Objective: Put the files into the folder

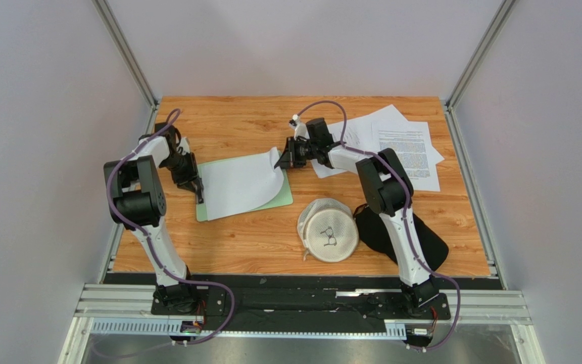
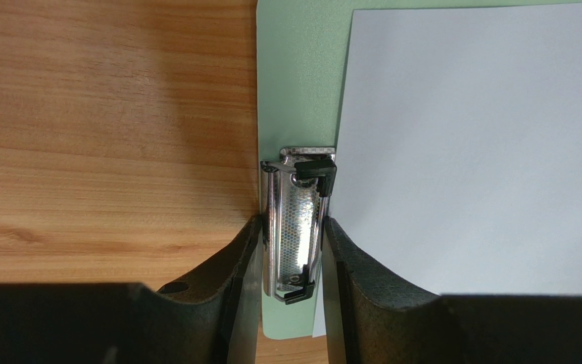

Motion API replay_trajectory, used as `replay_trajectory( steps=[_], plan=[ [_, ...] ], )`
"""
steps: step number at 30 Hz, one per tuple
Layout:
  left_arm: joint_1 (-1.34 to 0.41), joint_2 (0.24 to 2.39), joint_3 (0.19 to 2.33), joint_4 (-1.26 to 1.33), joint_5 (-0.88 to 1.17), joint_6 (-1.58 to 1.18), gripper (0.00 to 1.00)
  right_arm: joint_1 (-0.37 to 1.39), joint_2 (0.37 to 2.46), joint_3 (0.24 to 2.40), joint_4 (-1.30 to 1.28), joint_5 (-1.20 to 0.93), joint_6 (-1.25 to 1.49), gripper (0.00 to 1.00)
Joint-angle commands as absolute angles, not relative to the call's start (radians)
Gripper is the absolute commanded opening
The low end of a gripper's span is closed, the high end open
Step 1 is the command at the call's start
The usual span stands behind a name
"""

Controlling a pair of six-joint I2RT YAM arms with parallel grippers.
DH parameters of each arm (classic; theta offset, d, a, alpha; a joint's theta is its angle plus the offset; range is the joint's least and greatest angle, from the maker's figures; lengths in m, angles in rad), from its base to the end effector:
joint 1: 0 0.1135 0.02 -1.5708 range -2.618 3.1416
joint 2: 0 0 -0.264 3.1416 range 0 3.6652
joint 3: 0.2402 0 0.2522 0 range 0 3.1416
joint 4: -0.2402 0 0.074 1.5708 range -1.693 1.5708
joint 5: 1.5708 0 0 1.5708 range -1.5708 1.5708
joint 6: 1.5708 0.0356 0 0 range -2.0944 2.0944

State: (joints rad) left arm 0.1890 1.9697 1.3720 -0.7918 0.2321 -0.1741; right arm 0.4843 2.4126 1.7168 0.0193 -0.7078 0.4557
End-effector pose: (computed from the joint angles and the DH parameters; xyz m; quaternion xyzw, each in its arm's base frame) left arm 0.3732 0.0630 0.1617 -0.1683 0.9748 -0.1146 0.0908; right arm 0.4513 0.2636 0.1151 -0.1619 0.8436 0.4623 0.2201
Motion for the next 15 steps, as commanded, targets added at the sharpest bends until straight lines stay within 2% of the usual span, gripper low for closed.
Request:
replay_trajectory(
  steps=[1,10,15],
  plan=[
    [0.183,1.925,1.345,-0.727,0.267,-0.19,0.0,0.462,2.387,1.69,0.011,-0.681,0.446,0.0],
    [0.181,1.925,1.35,-0.729,0.284,-0.204,0.0,0.471,2.379,1.666,0.087,-0.759,0.452,0.0],
    [0.183,1.925,1.356,-0.733,0.304,-0.21,0.0,0.482,2.393,1.664,0.113,-0.735,0.501,0.0]
  ],
)
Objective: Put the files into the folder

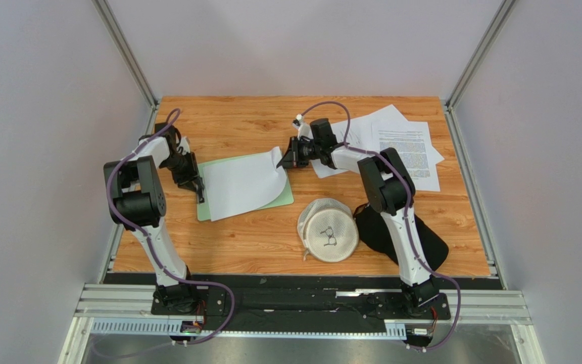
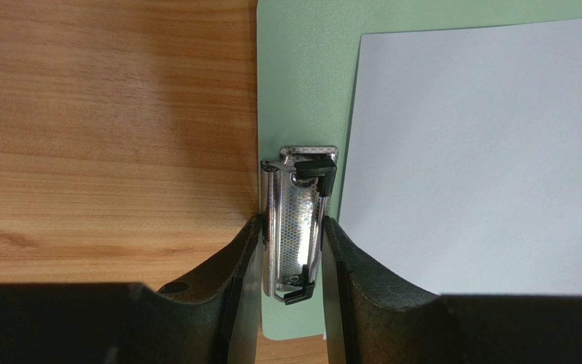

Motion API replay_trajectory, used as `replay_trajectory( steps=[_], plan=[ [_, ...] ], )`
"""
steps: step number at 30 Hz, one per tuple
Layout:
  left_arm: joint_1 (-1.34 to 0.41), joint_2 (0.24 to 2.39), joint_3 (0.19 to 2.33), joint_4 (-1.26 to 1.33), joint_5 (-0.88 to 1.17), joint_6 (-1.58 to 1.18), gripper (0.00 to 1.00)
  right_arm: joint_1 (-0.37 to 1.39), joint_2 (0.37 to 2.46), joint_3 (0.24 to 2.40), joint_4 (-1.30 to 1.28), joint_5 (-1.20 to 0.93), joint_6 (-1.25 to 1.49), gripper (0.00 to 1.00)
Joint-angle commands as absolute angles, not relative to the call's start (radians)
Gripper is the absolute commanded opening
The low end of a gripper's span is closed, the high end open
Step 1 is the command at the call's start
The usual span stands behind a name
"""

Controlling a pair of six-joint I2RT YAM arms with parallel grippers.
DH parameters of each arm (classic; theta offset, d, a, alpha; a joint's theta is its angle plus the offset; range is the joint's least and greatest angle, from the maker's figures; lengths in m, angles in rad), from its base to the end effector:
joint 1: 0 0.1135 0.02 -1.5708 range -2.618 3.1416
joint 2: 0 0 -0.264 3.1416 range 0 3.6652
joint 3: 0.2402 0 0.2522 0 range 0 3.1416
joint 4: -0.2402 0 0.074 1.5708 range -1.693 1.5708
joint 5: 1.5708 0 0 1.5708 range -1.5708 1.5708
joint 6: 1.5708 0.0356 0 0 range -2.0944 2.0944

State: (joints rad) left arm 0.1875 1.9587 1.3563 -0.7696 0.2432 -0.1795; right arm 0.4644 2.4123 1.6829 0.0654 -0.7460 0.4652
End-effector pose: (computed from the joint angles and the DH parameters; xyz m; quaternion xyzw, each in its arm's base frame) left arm 0.3721 0.0619 0.1621 -0.1684 0.9733 -0.1203 0.0990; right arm 0.4526 0.2538 0.1092 -0.1593 0.8372 0.4757 0.2178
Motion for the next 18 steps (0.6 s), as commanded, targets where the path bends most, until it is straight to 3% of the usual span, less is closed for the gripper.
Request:
replay_trajectory(
  steps=[1,18],
  plan=[
    [0.181,1.927,1.358,-0.733,0.307,-0.215,0.0,0.482,2.39,1.655,0.121,-0.735,0.508,0.0],
    [0.181,1.91,1.355,-0.724,0.298,-0.253,0.0,0.502,2.339,1.511,0.365,-0.652,0.653,0.0]
  ],
)
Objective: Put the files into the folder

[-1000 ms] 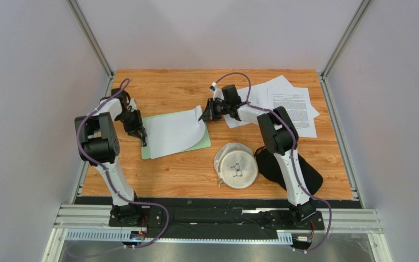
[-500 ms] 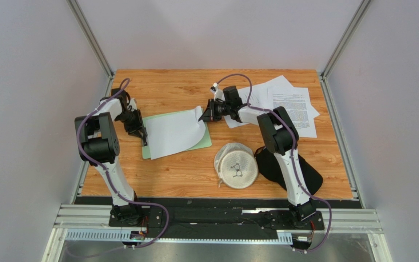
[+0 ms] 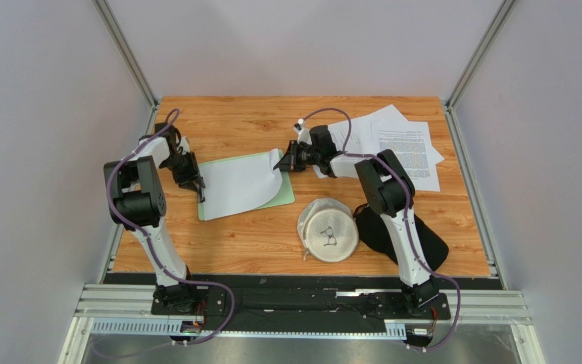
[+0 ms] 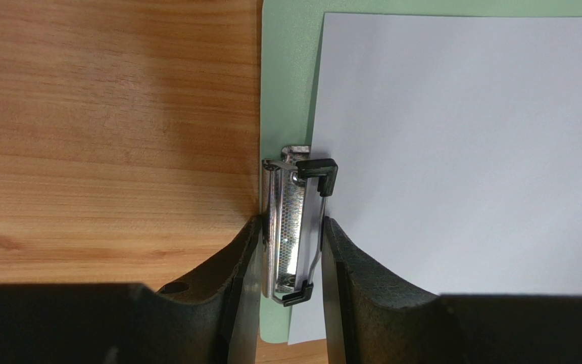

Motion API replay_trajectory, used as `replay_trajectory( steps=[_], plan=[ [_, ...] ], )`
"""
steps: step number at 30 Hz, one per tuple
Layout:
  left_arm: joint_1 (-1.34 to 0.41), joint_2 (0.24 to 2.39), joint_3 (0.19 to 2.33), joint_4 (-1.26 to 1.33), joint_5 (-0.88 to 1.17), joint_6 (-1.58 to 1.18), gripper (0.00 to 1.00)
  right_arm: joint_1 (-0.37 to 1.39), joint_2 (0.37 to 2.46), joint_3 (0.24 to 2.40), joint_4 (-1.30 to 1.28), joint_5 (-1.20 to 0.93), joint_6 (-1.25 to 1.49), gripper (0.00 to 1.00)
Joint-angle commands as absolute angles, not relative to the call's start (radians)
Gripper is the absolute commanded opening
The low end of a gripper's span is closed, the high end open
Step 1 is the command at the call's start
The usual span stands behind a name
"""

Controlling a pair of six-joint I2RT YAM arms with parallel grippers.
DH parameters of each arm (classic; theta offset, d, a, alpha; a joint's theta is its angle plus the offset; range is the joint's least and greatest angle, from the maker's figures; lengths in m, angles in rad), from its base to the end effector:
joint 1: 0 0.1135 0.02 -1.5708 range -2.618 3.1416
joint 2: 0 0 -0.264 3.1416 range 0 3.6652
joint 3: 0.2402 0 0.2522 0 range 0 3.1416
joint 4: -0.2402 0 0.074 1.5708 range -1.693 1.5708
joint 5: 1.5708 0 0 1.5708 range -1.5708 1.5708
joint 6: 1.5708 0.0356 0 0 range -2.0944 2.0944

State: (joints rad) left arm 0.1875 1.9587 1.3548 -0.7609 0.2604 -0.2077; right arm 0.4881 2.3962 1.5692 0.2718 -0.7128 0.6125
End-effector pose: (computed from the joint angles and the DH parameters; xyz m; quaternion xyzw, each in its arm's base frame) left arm 0.3728 0.0614 0.1621 -0.1805 0.9697 -0.1302 0.1006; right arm 0.4393 0.2596 0.0997 -0.1184 0.8279 0.4982 0.2290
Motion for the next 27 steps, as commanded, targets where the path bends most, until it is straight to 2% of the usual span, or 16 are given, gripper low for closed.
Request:
replay_trajectory(
  steps=[1,27],
  plan=[
    [0.181,1.907,1.356,-0.726,0.298,-0.253,0.0,0.506,2.332,1.506,0.382,-0.652,0.655,0.0],
    [0.158,1.922,1.368,-0.758,0.222,-0.216,0.0,0.518,2.329,1.571,0.322,-0.61,0.543,0.0]
  ],
)
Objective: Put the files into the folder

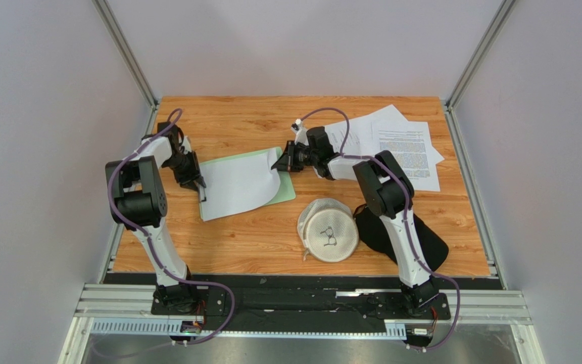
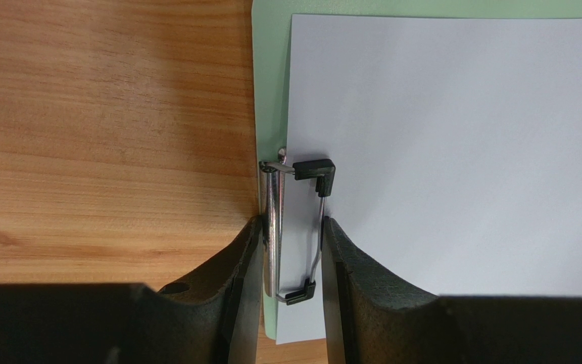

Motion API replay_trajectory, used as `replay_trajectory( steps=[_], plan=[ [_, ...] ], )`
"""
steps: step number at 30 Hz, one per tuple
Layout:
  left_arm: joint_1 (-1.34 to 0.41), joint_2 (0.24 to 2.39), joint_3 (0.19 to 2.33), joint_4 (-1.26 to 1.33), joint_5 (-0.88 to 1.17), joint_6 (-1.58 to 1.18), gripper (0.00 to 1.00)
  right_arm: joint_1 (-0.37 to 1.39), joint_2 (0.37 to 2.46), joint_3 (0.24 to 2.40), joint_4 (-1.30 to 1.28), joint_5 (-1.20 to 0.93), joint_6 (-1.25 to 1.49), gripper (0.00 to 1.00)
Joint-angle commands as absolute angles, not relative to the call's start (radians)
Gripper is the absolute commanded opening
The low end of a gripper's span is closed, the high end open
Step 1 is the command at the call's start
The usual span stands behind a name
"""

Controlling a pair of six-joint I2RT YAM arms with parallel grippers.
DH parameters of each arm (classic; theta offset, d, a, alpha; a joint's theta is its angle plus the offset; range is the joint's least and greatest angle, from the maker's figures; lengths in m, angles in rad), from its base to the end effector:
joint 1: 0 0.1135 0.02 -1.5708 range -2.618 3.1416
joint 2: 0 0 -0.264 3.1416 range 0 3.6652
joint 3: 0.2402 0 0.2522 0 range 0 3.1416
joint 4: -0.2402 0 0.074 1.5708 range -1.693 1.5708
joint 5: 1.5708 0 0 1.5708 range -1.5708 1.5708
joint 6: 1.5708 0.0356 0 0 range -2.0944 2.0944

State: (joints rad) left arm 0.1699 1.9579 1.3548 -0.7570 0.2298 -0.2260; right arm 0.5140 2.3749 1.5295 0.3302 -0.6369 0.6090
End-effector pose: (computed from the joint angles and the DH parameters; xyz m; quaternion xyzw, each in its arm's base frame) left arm 0.3741 0.0559 0.1622 -0.1825 0.9710 -0.1169 0.1012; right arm 0.4309 0.2676 0.1026 -0.1185 0.8270 0.4836 0.2609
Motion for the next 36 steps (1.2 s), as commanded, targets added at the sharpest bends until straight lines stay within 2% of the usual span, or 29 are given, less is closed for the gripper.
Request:
replay_trajectory(
  steps=[1,14,22,36],
  plan=[
    [0.153,1.922,1.373,-0.761,0.216,-0.215,0.0,0.518,2.327,1.572,0.322,-0.611,0.537,0.0],
    [0.137,1.933,1.376,-0.769,0.21,-0.21,0.0,0.515,2.341,1.623,0.305,-0.595,0.549,0.0],
    [0.137,1.911,1.362,-0.732,0.216,-0.274,0.0,0.52,2.298,1.505,0.394,-0.555,0.623,0.0],
    [0.137,1.904,1.348,-0.73,0.199,-0.267,0.0,0.506,2.293,1.505,0.364,-0.509,0.615,0.0]
  ],
)
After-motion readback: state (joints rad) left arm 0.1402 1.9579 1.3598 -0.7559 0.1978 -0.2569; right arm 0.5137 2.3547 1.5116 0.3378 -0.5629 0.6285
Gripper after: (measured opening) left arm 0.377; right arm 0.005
